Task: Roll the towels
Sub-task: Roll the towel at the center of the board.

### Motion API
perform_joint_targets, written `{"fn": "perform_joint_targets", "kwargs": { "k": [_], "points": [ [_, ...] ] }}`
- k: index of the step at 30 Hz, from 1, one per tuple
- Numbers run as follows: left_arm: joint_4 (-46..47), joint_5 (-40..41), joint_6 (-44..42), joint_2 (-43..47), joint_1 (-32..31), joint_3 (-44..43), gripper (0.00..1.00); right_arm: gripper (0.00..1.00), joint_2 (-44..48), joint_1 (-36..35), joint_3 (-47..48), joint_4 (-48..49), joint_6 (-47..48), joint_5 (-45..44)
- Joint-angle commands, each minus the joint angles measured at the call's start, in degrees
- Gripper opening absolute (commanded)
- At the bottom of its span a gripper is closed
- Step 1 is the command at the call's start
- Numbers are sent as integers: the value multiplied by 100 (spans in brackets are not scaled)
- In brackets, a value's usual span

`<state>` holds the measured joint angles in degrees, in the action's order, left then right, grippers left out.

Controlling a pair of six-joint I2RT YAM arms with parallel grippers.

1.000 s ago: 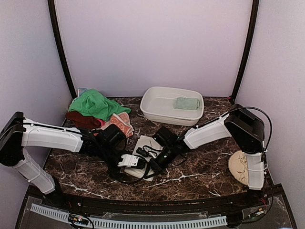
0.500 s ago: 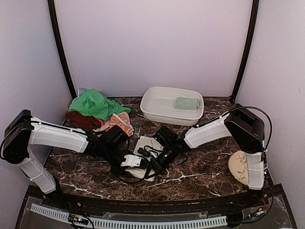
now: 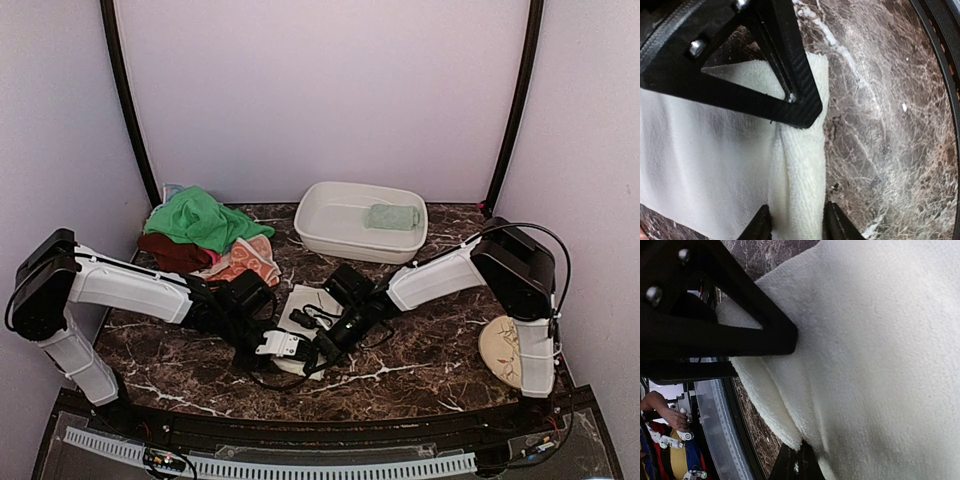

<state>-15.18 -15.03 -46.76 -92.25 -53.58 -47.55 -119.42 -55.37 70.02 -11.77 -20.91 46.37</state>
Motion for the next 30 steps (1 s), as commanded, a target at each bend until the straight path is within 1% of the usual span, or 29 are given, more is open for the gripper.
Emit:
{"fn": "perform_joint_targets", "kwargs": {
  "k": [1, 2, 3, 5, 7, 8, 10, 15, 16, 17, 19, 20, 23, 24, 25, 26, 27, 28, 30],
  "points": [
    [-33, 166, -91, -34, -15, 81, 36, 0, 57, 66, -136, 185, -135, 3],
    [-15, 185, -75, -62, -12, 87, 36, 0, 71, 74, -137, 206, -148, -1],
    [-5, 204, -59, -86, -12, 92, 33, 0, 81, 77, -136, 228, -150, 0],
    [-29, 211, -5, -163, -5, 45, 20, 0, 132, 79, -165, 300, -179, -13],
    [-192, 114, 125, -278, 48, -112, 2, 6, 235, 84, -217, 405, -230, -114],
    [-339, 10, 206, -334, 91, -225, 0, 9, 325, 88, -283, 488, -245, -192],
    [-637, -357, 372, -404, 283, -434, 0, 15, 580, 88, -546, 745, -256, -466],
    [-1053, -1196, 720, -504, 641, -722, 0, 28, 1709, 88, -1479, 1499, -147, -1987],
    [-1147, -1337, 760, -563, 691, -776, 0, 39, 1975, 88, -1703, 1675, -90, -2281],
    [-1218, -1451, 807, -623, 744, -831, 0, 56, 2242, 82, -1928, 1859, -16, -2575],
    [-1379, -1650, 848, -769, 814, -941, 0, 97, 2722, 7, -2435, 2319, 251, -3115],
    [-1437, -1713, 866, -849, 836, -995, 0, 100, 3074, -78, -2682, 2527, 417, -3529],
    [-1627, -1922, 883, -1070, 907, -1164, 0, 100, 3909, -371, -3297, 3141, 739, -4957],
    [-1681, -1950, 886, -1161, 925, -1213, 0, 100, 4131, -384, -3431, 3244, 640, -5502],
    [-1753, -2014, 879, -1228, 951, -1274, 0, 100, 4286, -386, -3556, 3331, 328, -6247],
    [-1804, -2071, 880, -1283, 981, -1333, 0, 100, 4427, -374, -3574, 3144, -98, -6950],
    [-1861, -2139, 873, -1327, 1023, -1372, 0, 100, 4552, -365, -3544, 2877, -526, -7389],
    [-1915, -2180, 875, -1371, 1045, -1417, 0, 100, 4670, -349, -3691, 2967, -470, -7253],
    [-2064, -2255, 842, -1472, 1082, -1545, 0, 100, 4870, -343, -4070, 3617, 143, -6514]
  ]
}}
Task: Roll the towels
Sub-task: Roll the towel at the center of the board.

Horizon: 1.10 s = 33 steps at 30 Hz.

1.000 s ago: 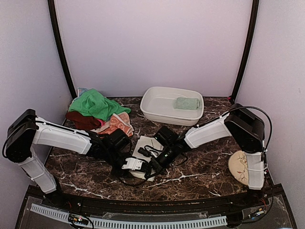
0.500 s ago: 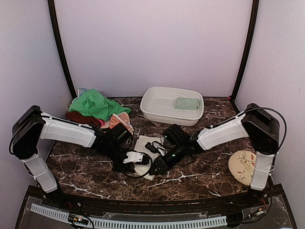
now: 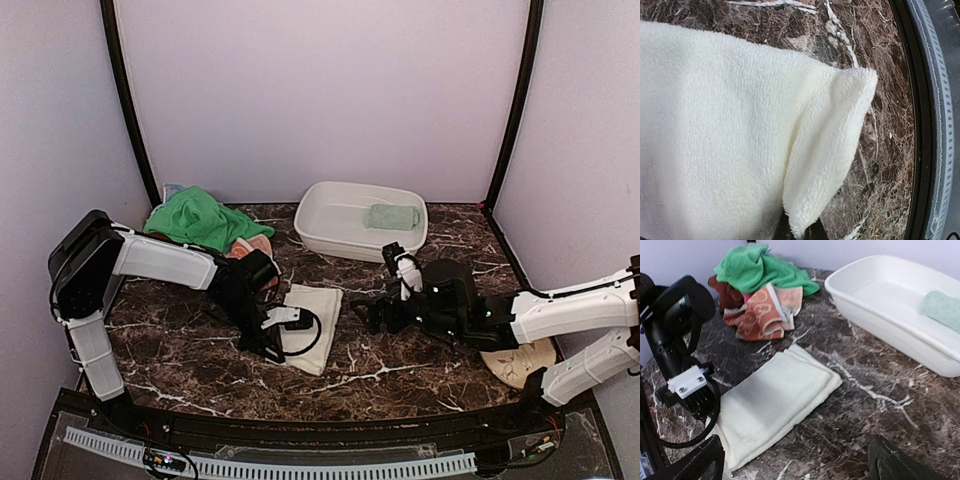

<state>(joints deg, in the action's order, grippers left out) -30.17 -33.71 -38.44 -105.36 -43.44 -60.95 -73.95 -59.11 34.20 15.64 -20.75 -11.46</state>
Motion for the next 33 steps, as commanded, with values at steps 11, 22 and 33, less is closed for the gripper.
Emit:
{"fn": "perform_joint_targets", "kwargs": {
  "k": [11, 22, 33],
  "points": [
    [-1339, -1056, 56, -755, 291, -851, 0, 79, -1089, -2461, -105, 605, 4026, -1958],
    [-1359, -1096, 109, -853, 336, -902, 0, 67, -2869, -2365, 604, 2019, 4738, -1514],
    [-1355, -984, 58, -833, 343, -876, 5, 26, -3216, -1938, 848, 2030, 4129, -1013]
  ]
}}
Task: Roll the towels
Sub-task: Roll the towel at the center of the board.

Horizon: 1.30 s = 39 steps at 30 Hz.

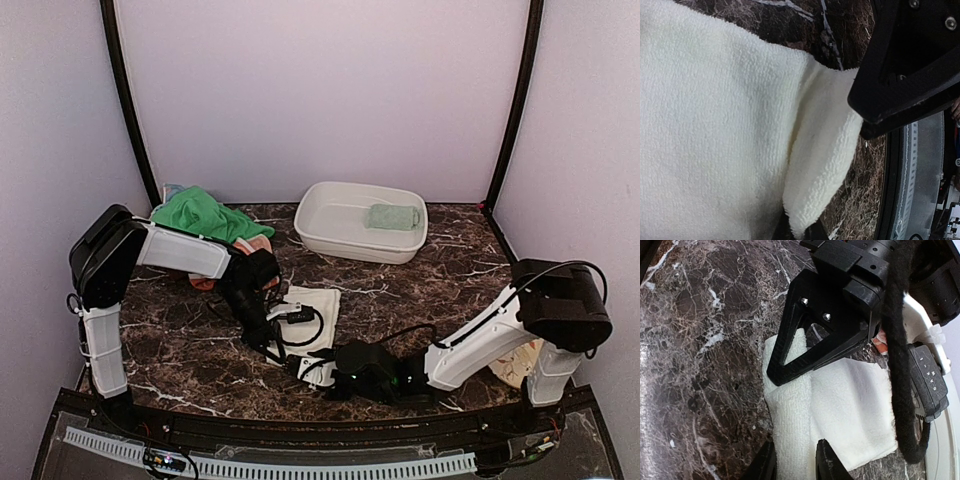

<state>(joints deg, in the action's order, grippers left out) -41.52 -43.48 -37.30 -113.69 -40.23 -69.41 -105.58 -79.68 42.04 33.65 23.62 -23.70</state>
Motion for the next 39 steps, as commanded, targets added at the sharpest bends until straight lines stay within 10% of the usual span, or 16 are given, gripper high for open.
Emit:
{"fn": "perform_joint_targets", "kwargs": {
  "k": [1, 11, 16, 30, 39],
  "points": [
    [-205, 4, -53, 15, 28, -13, 7, 20, -63, 148, 56, 207, -400, 253],
    [95, 59, -67, 468, 85, 326, 24, 2, 136, 616, -191, 129, -1862, 1031],
    [646, 514, 4, 950, 93, 837, 51, 0, 140, 1191, -102, -154, -2874, 2176],
    [2001, 2067, -633, 2971, -64, 1689, 57, 0, -340, 1728, 473, -1046, -3420, 3511],
    [2146, 2941, -1280, 2460, -1142, 1880, 56, 0, -856, 2054, 1083, -1732, -3890, 4317]
  ]
}}
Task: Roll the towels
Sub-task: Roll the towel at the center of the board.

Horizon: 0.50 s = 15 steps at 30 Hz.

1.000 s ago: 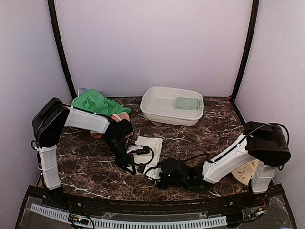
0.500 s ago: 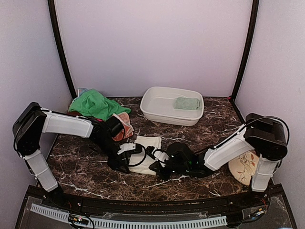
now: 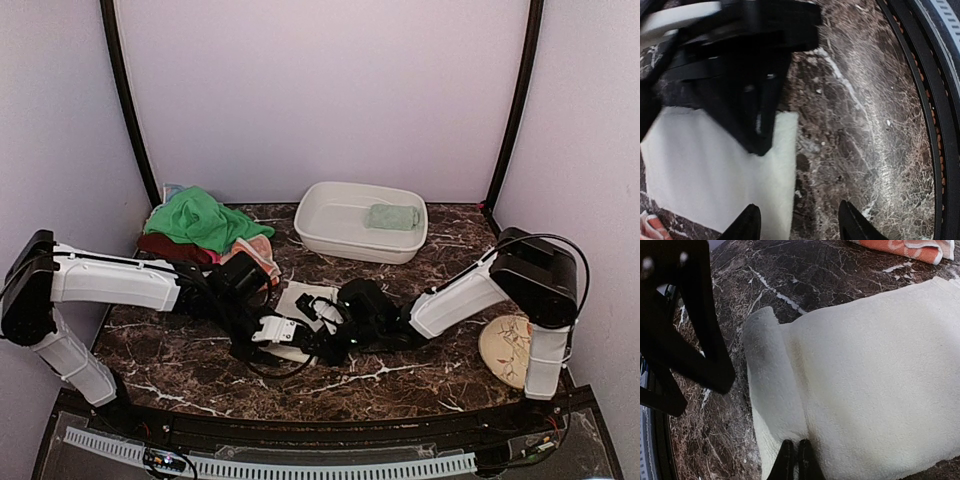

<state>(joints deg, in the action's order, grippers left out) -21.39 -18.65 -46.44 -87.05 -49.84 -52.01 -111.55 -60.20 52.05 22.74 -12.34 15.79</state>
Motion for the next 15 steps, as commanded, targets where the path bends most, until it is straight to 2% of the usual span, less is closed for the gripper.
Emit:
{"fn": "perform_joint_targets", "kwargs": {
  "k": [1, 6, 15],
  "points": [
    [219, 549, -422, -240, -190, 155, 55, 0, -270, 125, 88, -663, -351, 396],
    [648, 1029, -757, -273, -192, 375, 55, 0, -304, 173, 127, -827, -418, 480],
    [912, 1196, -794, -298, -184, 608, 54, 0, -291, 276, 259, -980, -419, 632]
  ]
}}
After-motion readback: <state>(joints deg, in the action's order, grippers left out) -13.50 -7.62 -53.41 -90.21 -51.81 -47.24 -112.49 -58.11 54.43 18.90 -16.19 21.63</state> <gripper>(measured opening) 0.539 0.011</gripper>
